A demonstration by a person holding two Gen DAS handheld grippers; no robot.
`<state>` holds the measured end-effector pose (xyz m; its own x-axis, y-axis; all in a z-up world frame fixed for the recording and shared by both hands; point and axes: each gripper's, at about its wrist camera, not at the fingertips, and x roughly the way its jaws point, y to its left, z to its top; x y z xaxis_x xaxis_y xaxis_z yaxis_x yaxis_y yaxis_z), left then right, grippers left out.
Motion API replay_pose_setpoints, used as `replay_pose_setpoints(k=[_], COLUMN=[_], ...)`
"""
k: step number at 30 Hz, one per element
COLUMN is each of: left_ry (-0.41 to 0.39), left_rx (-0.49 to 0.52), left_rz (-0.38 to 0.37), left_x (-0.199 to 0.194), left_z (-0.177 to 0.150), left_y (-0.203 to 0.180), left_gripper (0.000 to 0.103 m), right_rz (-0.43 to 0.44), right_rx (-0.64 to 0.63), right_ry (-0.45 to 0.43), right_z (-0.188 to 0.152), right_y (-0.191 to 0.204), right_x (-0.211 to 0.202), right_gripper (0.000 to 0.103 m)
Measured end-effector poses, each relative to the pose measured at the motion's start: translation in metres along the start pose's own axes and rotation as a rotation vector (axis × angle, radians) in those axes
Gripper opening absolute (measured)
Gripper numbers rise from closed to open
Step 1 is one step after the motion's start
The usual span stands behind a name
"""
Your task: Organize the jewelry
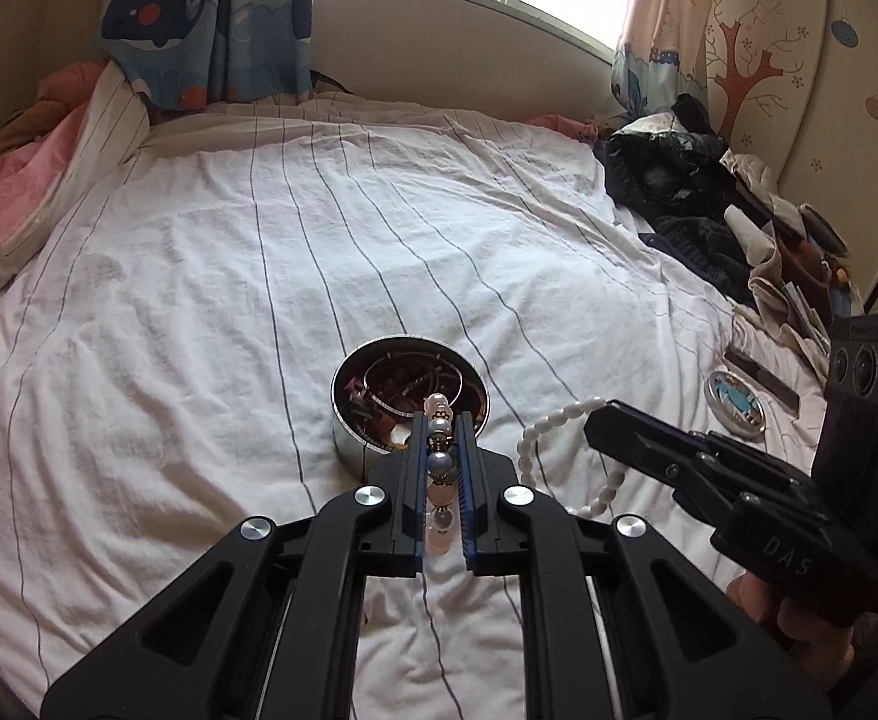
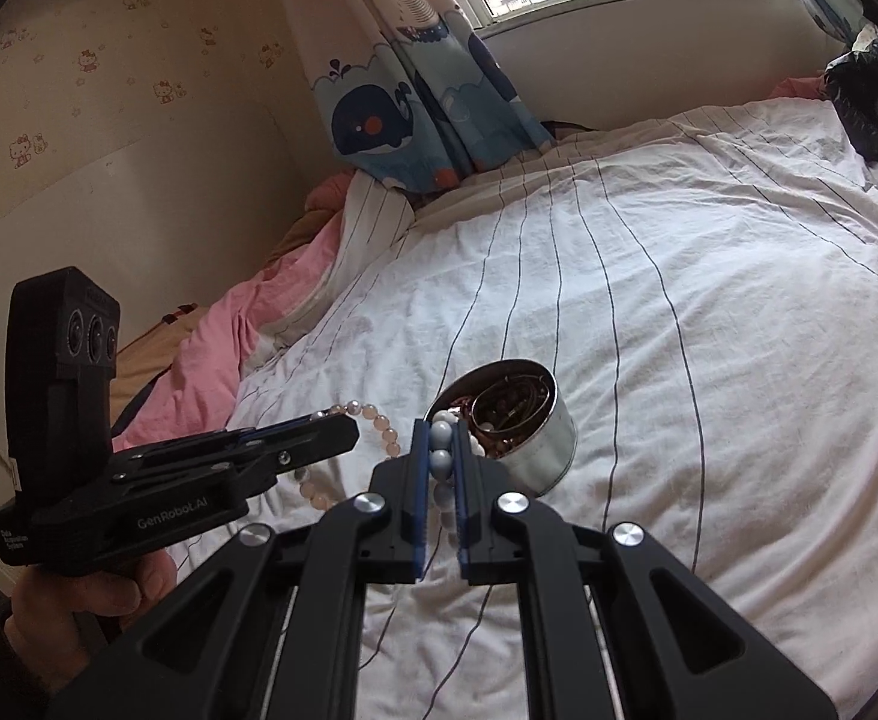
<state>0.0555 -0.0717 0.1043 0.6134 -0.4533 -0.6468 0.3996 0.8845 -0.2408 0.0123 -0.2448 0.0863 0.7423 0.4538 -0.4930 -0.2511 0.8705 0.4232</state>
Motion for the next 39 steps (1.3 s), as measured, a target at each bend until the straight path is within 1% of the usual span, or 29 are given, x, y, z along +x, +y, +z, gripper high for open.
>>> replay_pose_setpoints(k=[2, 3, 5, 6, 7, 8, 9, 10, 11, 12, 13, 15, 16, 18, 20, 23, 25, 27, 28, 30, 31, 32, 33, 34, 35, 36, 37, 39], left_ry=[-0.013, -0.027, -0.035, -0.028, 0.000, 0.040, 0.067, 0.083, 0.090, 0.080, 0.064, 0.056, 0.052, 0.043, 0.050, 0.065, 0.082, 0.067, 0.060, 0.050, 0.043, 0.039, 0.032, 0.045, 0.056, 0.057, 0.044, 0.048], left_rx=[-0.012, -0.027, -0.059, -0.083, -0.099, -0.118, -0.149, -0.174, -0.185, -0.191, -0.199, -0.244, -0.282, -0.354, -0.388, -0.414, -0.410, -0.399, -0.400, -0.397, -0.393, -0.389, -0.381, -0.387, -0.373, -0.338, -0.310, -0.307], left_rz=[-0.022, -0.050, -0.071, -0.071, -0.053, -0.022, 0.010, 0.020, 0.032, 0.053, 0.071, 0.070, 0.046, -0.034, -0.073, -0.134, -0.165, -0.130, -0.132, -0.105, -0.089, -0.072, -0.103, -0.110, -0.116, -0.092, -0.036, 0.047], left_x=[0.006, 0.008, 0.016, 0.023, 0.035, 0.046, 0.054, 0.059, 0.062, 0.061, 0.060, 0.063, 0.065, 0.071, 0.079, 0.091, 0.096, 0.094, 0.093, 0.087, 0.082, 0.076, 0.070, 0.065, 0.059, 0.050, 0.040, 0.022], left_z=[0.010, 0.015, 0.024, 0.027, 0.029, 0.029, 0.028, 0.026, 0.024, 0.022, 0.020, 0.018, 0.016, 0.011, 0.006, -0.002, -0.005, -0.008, -0.008, -0.007, -0.005, -0.005, -0.007, -0.009, -0.011, -0.014, -0.019, -0.031], left_y=[-0.001, -0.001, 0.001, 0.005, 0.011, 0.018, 0.027, 0.036, 0.042, 0.048, 0.053, 0.067, 0.074, 0.085, 0.088, 0.083, 0.075, 0.066, 0.066, 0.061, 0.060, 0.058, 0.056, 0.055, 0.054, 0.052, 0.051, 0.059], left_gripper=[0.008, 0.008, 0.009, 0.009, 0.012, 0.022, 0.026, 0.032, 0.038, 0.042, 0.048, 0.053, 0.058, 0.065, 0.073, 0.076, 0.076, 0.076, 0.075, 0.074, 0.072, 0.074, 0.069, 0.068, 0.069, 0.069, 0.070, 0.075], right_rz=[0.013, 0.018, 0.032, 0.045, 0.069, 0.096, 0.066, 0.003, -0.047, -0.073, -0.096, -0.131, -0.121, -0.046, 0.022, 0.046, 0.033, 0.023, 0.025, 0.066, 0.080, 0.084, 0.089, 0.090, 0.098, 0.087, 0.056, -0.015], right_rx=[0.013, 0.015, 0.010, 0.008, 0.010, 0.019, 0.026, 0.020, 0.009, 0.014, 0.038, 0.092, 0.125, 0.206, 0.260, 0.273, 0.248, 0.232, 0.230, 0.253, 0.254, 0.239, 0.223, 0.194, 0.181, 0.159, 0.134, 0.108], right_ry=[-0.007, -0.013, -0.023, -0.032, -0.040, -0.042, -0.012, 0.035, 0.079, 0.096, 0.110, 0.136, 0.142, 0.147, 0.152, 0.150, 0.156, 0.166, 0.168, 0.182, 0.191, 0.202, 0.211, 0.220, 0.224, 0.238, 0.253, 0.259], right_z=[0.007, 0.011, 0.021, 0.028, 0.034, 0.040, 0.044, 0.047, 0.046, 0.043, 0.038, 0.029, 0.025, 0.021, 0.016, 0.014, 0.015, 0.015, 0.015, 0.015, 0.015, 0.014, 0.013, 0.012, 0.009, 0.007, 0.005, -0.002], right_y=[-0.003, -0.003, -0.002, -0.001, 0.000, -0.002, -0.005, -0.008, -0.012, -0.019, -0.028, -0.046, -0.053, -0.067, -0.075, -0.079, -0.075, -0.072, -0.071, -0.072, -0.069, -0.064, -0.058, -0.051, -0.047, -0.043, -0.039, -0.036], right_x=[0.003, 0.006, 0.012, 0.016, 0.021, 0.029, 0.042, 0.056, 0.070, 0.077, 0.082, 0.088, 0.089, 0.094, 0.100, 0.105, 0.109, 0.113, 0.113, 0.113, 0.114, 0.113, 0.112, 0.111, 0.107, 0.105, 0.102, 0.089], right_gripper=[0.008, 0.008, 0.008, 0.008, 0.008, 0.008, 0.008, 0.010, 0.019, 0.033, 0.034, 0.034, 0.034, 0.035, 0.039, 0.046, 0.051, 0.052, 0.052, 0.052, 0.052, 0.052, 0.052, 0.051, 0.051, 0.051, 0.051, 0.051])
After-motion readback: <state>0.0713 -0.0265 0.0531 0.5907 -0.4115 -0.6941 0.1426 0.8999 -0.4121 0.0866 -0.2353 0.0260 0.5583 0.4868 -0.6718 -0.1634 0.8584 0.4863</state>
